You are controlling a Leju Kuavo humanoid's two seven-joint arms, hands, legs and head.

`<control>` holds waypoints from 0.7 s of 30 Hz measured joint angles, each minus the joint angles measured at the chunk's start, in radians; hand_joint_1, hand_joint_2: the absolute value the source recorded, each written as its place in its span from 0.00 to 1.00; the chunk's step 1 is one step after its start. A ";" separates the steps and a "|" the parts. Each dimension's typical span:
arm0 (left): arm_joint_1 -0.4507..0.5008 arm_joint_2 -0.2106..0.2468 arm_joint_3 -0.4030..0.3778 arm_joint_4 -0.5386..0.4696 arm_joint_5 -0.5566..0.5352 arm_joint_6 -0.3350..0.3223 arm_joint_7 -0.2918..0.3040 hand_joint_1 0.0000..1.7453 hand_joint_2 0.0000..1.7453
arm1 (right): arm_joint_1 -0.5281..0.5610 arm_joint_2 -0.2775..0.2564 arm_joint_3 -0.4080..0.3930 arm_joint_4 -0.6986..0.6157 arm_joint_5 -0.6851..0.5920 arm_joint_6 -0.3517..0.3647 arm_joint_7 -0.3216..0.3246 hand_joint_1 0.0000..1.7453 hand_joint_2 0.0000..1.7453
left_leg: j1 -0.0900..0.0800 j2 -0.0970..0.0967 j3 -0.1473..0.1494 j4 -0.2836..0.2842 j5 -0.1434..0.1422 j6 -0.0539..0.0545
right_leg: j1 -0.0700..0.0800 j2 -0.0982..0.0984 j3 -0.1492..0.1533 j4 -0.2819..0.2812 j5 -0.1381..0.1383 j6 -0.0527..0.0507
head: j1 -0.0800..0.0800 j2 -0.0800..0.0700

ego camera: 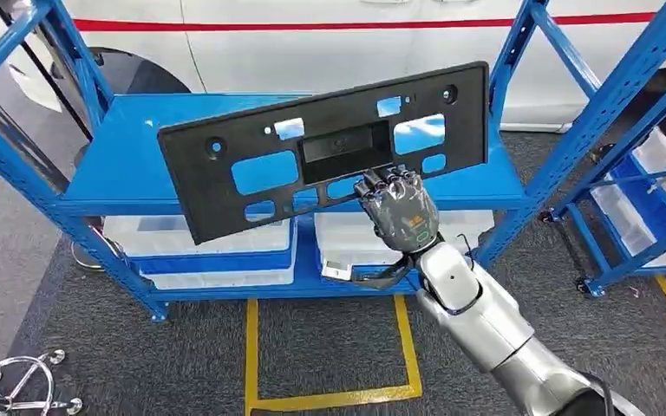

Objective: Take the parts from the cabinet and place them on the table.

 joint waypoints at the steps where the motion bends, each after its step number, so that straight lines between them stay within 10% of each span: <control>1: -0.001 0.000 0.000 0.000 0.000 0.000 0.000 0.00 1.00 | 0.000 0.000 0.000 0.000 0.000 0.000 0.000 1.00 1.00 | -0.002 0.000 -0.014 0.004 0.007 0.000 | 0.002 0.000 0.042 -0.045 0.041 -0.006 | 0.000 0.000; 2: -0.003 -0.002 0.000 0.000 0.000 0.000 0.000 0.00 1.00 | 0.000 -0.002 0.000 -0.002 0.000 0.000 0.000 1.00 1.00 | -0.004 -0.001 -0.026 0.010 0.014 -0.002 | 0.007 0.000 0.098 -0.117 0.066 -0.014 | 0.000 0.000; 5: -0.007 -0.005 -0.001 0.000 -0.005 0.000 0.001 0.00 1.00 | 0.001 -0.006 -0.003 -0.015 -0.003 0.001 0.000 1.00 1.00 | -0.009 -0.003 -0.041 0.019 0.029 -0.011 | 0.017 -0.001 0.230 -0.326 0.003 -0.036 | 0.000 0.000; 8: -0.007 -0.003 -0.002 0.000 -0.011 0.003 0.016 0.00 1.00 | -0.002 -0.010 -0.008 -0.021 -0.020 0.016 -0.004 1.00 1.00 | -0.014 -0.005 -0.047 0.009 0.057 -0.030 | 0.011 -0.003 0.213 -0.336 0.031 -0.048 | 0.001 0.000; 10: -0.010 -0.002 -0.003 0.002 -0.012 0.005 0.021 0.00 1.00 | -0.008 -0.010 -0.008 -0.021 -0.031 0.031 -0.012 1.00 1.00 | -0.010 -0.004 -0.067 0.053 -0.020 -0.044 | 0.003 -0.010 0.197 -0.343 0.054 -0.058 | 0.000 0.000; 13: -0.017 0.000 -0.003 0.002 -0.012 0.008 0.026 0.00 1.00 | -0.015 -0.010 -0.010 -0.021 -0.044 0.046 -0.014 1.00 1.00 | 0.002 -0.004 -0.103 0.263 -0.171 -0.066 | 0.003 -0.015 0.155 -0.336 0.083 -0.060 | 0.000 0.000; 15: -0.018 0.001 -0.003 0.002 -0.012 0.009 0.028 0.00 1.00 | -0.018 -0.011 -0.011 -0.021 -0.053 0.058 -0.014 1.00 1.00 | 0.007 -0.004 -0.086 0.312 -0.131 -0.075 | -0.001 -0.017 0.124 -0.324 0.098 -0.054 | 0.000 0.000; 18: -0.018 0.003 -0.003 0.002 -0.014 0.009 0.040 0.00 1.00 | -0.034 -0.011 -0.011 -0.024 -0.056 0.082 -0.014 1.00 1.00 | 0.023 -0.003 0.044 0.136 -0.043 -0.087 | -0.008 -0.015 0.077 -0.291 0.111 -0.041 | 0.000 0.000; 19: -0.013 0.002 -0.003 0.002 -0.014 0.009 0.043 0.00 1.00 | -0.038 -0.013 -0.012 -0.029 -0.059 0.089 -0.014 1.00 1.00 | 0.019 -0.006 0.089 0.069 -0.087 -0.091 | -0.004 -0.013 0.064 -0.283 0.116 -0.033 | 0.000 0.000; 21: -0.010 0.002 -0.003 0.002 -0.015 0.009 0.045 0.00 1.00 | -0.044 -0.018 -0.014 -0.035 -0.068 0.093 -0.014 1.00 1.00 | 0.017 -0.013 0.099 0.021 -0.102 -0.064 | -0.001 -0.012 0.054 -0.280 0.134 -0.022 | 0.000 0.000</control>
